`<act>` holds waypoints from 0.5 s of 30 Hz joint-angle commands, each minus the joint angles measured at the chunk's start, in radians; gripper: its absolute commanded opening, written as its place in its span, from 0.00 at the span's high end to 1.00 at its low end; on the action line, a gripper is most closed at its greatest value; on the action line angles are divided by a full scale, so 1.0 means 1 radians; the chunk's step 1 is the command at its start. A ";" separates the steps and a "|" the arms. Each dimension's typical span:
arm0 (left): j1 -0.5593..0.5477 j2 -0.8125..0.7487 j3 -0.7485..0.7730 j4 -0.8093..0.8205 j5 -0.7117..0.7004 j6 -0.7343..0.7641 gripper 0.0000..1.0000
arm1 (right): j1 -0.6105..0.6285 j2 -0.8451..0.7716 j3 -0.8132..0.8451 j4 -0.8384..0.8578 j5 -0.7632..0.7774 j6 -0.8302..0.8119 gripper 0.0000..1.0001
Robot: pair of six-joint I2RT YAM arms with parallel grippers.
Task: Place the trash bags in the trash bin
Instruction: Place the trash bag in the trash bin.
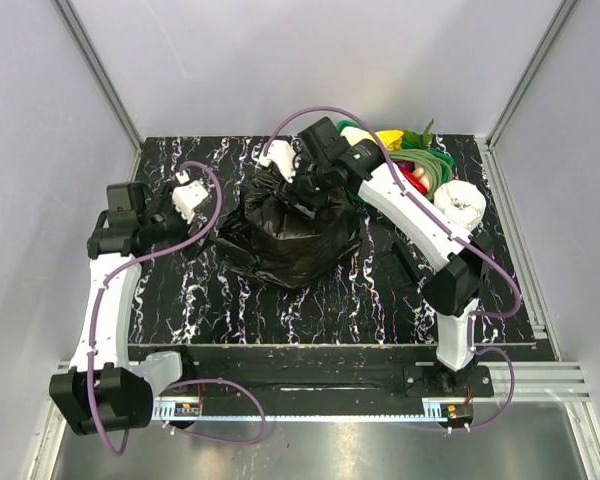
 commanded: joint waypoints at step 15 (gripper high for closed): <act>0.005 -0.078 0.002 -0.085 -0.049 0.163 0.01 | 0.027 0.065 -0.189 0.048 0.148 -0.036 0.32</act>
